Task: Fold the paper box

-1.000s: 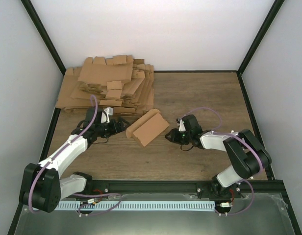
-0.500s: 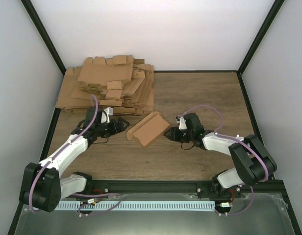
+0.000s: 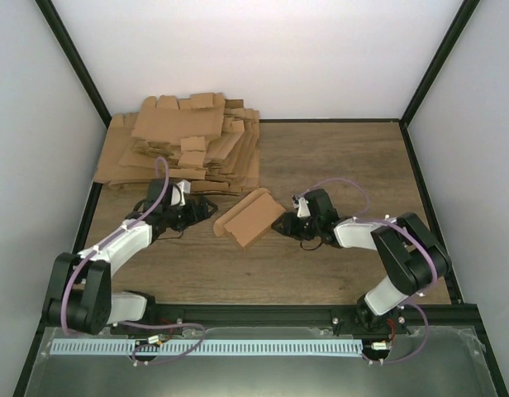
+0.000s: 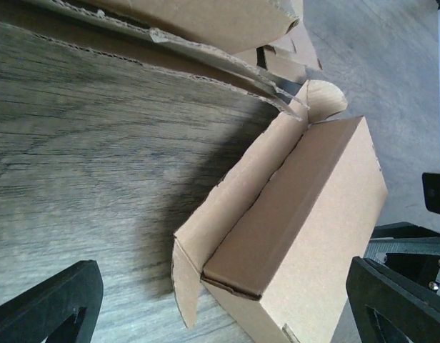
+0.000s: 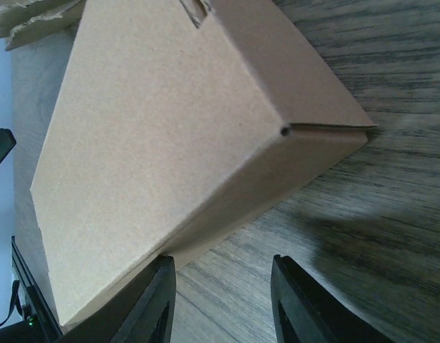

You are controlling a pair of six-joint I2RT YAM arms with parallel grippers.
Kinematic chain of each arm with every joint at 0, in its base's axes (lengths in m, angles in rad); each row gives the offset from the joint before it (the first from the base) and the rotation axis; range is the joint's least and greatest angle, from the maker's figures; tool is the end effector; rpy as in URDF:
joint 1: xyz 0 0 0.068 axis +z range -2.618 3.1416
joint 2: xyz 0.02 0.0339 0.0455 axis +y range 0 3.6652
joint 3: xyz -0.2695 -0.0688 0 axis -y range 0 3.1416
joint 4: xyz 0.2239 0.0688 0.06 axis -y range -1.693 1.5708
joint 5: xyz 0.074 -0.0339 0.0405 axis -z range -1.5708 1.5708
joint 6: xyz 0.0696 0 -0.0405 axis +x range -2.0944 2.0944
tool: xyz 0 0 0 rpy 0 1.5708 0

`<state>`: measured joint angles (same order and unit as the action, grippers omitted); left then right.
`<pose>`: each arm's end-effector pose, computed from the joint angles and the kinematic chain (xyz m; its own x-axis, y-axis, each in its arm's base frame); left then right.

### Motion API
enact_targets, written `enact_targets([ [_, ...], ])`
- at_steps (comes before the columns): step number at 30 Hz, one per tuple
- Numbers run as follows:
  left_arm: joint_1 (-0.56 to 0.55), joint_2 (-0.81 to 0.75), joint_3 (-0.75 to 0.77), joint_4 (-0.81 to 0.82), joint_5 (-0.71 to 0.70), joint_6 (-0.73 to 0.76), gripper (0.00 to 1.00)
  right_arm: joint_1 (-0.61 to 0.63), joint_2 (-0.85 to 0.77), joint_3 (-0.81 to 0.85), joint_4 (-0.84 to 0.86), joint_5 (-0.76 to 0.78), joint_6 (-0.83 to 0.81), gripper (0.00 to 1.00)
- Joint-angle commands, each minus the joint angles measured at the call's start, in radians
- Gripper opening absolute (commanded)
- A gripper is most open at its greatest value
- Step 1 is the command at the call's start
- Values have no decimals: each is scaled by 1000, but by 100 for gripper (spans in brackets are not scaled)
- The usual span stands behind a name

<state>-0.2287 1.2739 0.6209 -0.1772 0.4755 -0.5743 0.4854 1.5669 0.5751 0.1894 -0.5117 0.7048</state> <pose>0.2335 -0.0871 0.1825 -0.8765 -0.2919 -0.3829 0.0313 0.7591 -0.6502 0.2364 0.1632 0.1316 -0.9430 0.1412 -0.3013 -0.1271 0.6839 0.7185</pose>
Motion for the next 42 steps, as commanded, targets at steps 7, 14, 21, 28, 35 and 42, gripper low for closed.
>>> enact_targets([
  [7,3,151,-3,141,58,13,94,-3,-49,-5,53,-12,21,42],
  [14,4,173,0,155,66,9,94,-2,-30,33,35,-12,29,46],
  [21,2,176,-1,150,62,14,94,-2,25,61,21,3,29,45],
  [28,2,183,0,146,61,20,94,-3,33,30,-1,29,8,41],
  [35,2,166,4,127,76,27,94,-2,-7,-32,-8,56,-12,36],
  [42,-1,117,6,96,91,29,94,-2,-46,-89,-20,75,-27,32],
])
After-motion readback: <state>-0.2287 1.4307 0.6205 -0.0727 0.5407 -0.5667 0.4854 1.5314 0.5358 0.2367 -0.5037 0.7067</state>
